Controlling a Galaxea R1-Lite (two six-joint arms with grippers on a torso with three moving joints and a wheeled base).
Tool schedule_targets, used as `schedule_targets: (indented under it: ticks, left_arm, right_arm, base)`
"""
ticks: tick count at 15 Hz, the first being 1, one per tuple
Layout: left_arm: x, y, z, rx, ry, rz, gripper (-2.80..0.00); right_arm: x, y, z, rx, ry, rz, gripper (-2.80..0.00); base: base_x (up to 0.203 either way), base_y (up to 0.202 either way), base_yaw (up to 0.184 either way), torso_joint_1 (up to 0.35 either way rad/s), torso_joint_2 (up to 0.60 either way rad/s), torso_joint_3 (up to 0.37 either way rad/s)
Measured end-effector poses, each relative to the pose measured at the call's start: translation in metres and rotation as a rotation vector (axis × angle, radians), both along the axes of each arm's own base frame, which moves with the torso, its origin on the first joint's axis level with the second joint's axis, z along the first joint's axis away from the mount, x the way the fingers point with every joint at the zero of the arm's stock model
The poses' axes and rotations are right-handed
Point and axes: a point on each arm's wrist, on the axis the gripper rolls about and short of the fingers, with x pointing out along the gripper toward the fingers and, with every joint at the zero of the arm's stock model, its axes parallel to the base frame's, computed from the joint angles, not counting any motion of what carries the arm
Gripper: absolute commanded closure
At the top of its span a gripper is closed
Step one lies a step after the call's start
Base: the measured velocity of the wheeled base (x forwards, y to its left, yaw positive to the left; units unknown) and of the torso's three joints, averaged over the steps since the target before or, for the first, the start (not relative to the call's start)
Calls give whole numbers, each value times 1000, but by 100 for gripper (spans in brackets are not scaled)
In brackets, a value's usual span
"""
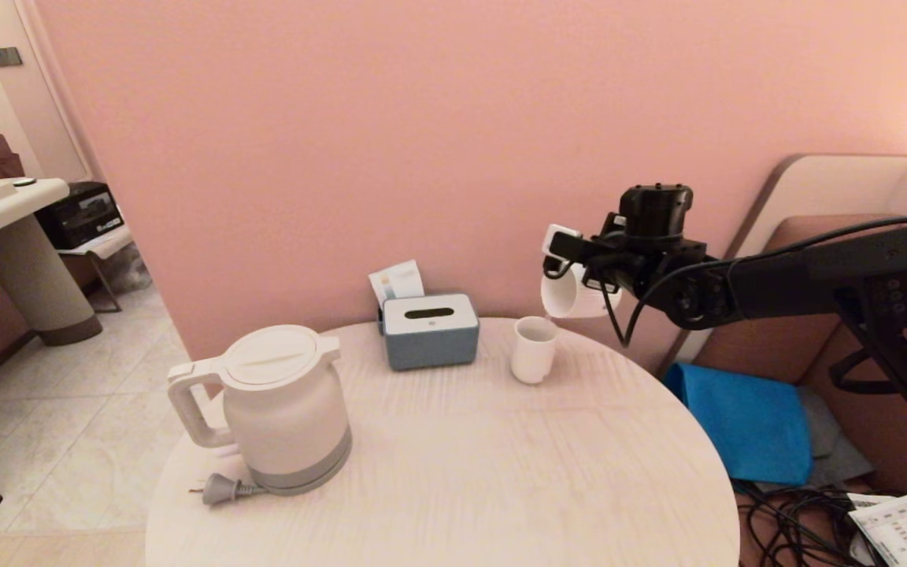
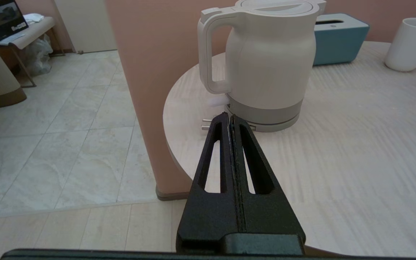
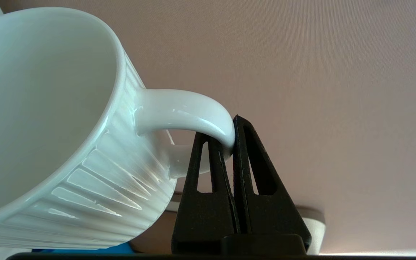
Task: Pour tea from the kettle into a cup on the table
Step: Pour water into another cup
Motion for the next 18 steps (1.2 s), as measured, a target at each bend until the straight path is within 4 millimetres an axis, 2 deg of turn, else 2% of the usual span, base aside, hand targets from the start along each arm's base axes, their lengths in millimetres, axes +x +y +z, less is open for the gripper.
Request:
schedule_targets:
  ticks: [18]
  left_arm:
    - [0, 0, 0, -1, 0, 0, 0]
  right_arm:
    - [-2, 10, -3, -43, -16, 4, 0]
  base:
    - [0, 0, 0, 0, 0, 0]
